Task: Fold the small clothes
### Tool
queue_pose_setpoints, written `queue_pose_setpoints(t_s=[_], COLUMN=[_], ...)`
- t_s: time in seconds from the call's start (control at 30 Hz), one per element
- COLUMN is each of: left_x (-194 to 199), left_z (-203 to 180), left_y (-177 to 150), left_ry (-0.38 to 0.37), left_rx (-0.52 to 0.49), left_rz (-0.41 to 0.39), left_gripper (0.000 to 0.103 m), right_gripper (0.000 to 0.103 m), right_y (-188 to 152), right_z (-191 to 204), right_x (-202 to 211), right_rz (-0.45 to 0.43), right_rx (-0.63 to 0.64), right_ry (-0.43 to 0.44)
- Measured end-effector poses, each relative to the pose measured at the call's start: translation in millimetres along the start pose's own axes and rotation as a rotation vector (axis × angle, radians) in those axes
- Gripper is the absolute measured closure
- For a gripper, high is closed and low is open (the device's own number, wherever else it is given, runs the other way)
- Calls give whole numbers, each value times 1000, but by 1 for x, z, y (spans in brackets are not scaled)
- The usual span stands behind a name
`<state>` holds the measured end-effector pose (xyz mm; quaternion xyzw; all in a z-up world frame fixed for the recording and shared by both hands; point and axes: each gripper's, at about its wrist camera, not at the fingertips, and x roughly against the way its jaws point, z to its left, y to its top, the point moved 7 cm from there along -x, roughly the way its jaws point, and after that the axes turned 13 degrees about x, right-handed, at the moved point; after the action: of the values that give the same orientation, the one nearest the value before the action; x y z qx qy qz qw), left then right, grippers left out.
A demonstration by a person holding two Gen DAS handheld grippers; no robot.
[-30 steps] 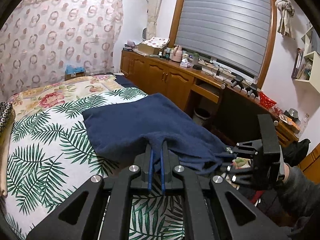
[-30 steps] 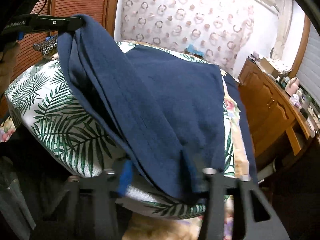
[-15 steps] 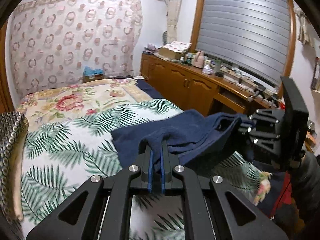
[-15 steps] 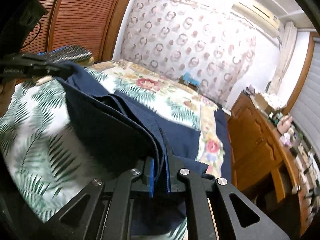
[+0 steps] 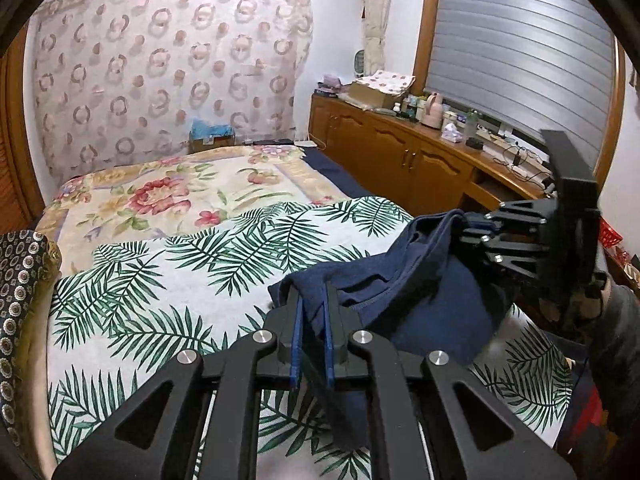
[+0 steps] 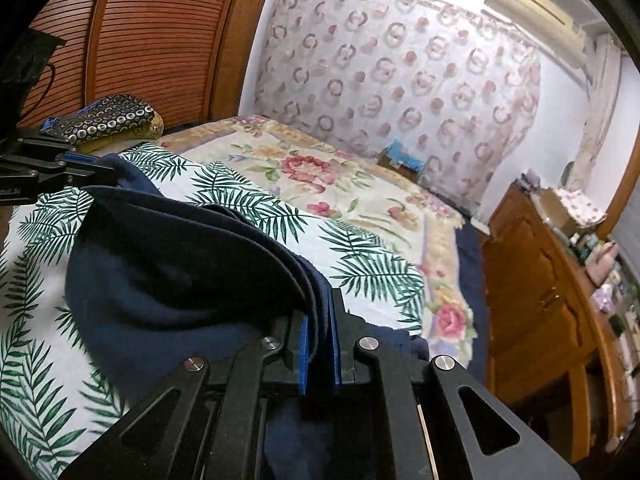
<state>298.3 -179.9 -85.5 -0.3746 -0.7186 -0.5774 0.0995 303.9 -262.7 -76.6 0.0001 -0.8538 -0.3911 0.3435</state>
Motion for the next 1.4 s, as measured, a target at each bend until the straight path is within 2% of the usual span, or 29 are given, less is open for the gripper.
queue_pose_setpoints(t_s=[0.03,0.07,0.1,0.13,0.17,0.2,0.27,0.33,0.37,0.4,0.47,0.5,0.53,0.63,0.77,0.8,0.93,1.03,1.2,1.4], left_x=[1,2,5,8,12,14,15,10,7,2,-6,-11,-14,-25,-39,-42,-54,-61,-69,-74], left_z=[0,0,0,1,0,1,1,1,1,0,1,1,2,1,2,3,6,9,12,14], left_y=[0,0,2,4,7,10,12,12,9,6,0,-3,-6,-13,-21,-23,-29,-33,-37,-42], left_ry=[4,13,30,39,35,28,20,25,30,26,6,5,6,18,37,45,63,69,79,72], left_rx=[-6,-13,-19,-24,-27,-26,-23,-31,-35,-35,-24,-19,-18,-20,-28,-33,-43,-41,-30,-12], left_rz=[-4,-13,-33,-55,-72,-81,-75,-55,-38,-18,14,34,49,82,132,145,189,217,241,258], left_gripper=[90,84,75,70,59,55,54,50,42,31,26,25,25,25,25,25,25,25,25,25], right_gripper=[95,95,95,95,95,95,94,87,86,80,63,52,49,49,49,48,46,46,46,43], right_y=[0,-4,-8,-8,-9,-9,-6,-1,1,2,7,9,10,12,0,-7,-34,-48,-49,-49], right_z=[-1,-4,-4,-4,-8,-9,-16,-26,-30,-34,-49,-59,-67,-90,-99,-90,-67,-43,-28,-47], right_x=[-3,-3,-1,-1,-4,-5,-10,-16,-17,-17,-18,-17,-16,-4,21,31,40,45,50,28], right_rz=[2,4,6,9,10,11,17,16,13,6,-13,-15,-19,-19,-23,-21,20,58,77,118], right_rx=[-7,-13,-16,-18,-21,-27,-46,-66,-78,-96,-160,-195,-217,-258,-313,-323,-336,-297,-246,-181], right_ry=[9,15,20,24,29,31,42,42,40,42,49,42,21,-51,-69,-70,4,70,129,96])
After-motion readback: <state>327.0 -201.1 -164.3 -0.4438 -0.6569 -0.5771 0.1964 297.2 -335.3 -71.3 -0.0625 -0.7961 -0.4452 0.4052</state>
